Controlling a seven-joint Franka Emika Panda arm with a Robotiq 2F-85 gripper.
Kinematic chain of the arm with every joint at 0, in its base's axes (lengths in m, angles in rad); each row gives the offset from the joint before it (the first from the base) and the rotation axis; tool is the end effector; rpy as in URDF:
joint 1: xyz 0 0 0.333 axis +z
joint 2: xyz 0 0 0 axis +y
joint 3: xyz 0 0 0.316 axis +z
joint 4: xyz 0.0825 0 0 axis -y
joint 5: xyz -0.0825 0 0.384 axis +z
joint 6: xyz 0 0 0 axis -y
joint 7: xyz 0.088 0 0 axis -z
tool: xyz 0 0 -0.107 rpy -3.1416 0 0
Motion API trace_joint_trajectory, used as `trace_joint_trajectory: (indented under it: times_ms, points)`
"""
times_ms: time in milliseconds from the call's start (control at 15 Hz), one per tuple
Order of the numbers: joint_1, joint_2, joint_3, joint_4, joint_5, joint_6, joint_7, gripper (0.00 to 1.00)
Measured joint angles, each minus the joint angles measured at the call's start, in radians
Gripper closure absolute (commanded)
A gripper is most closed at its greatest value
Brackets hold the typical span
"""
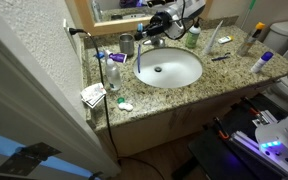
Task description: Remove the blue toothbrush from the silver cup and place it on the left side of the counter
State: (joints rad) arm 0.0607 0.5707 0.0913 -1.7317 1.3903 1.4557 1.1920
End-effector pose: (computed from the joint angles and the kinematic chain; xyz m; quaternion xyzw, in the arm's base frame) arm 0.6012 0.2006 0.3003 -0.4986 0.5054 0.6386 0.2968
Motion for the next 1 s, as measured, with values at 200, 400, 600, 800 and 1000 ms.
trace_joint_trajectory:
  times_ms: [200, 400, 600, 800, 1000]
  points:
    - [0.006, 0.008, -0.004, 0.000, -0.004, 0.000, 0.014, 0.98]
    - [0.033, 0.059, -0.008, 0.003, -0.014, 0.021, 0.027, 0.98]
    - [0.078, 0.116, -0.024, 0.024, -0.072, 0.107, 0.020, 0.93]
    - [0.107, 0.132, -0.037, 0.040, -0.101, 0.171, 0.005, 0.98]
    - [0.109, 0.133, -0.038, 0.046, -0.104, 0.172, 0.009, 0.98]
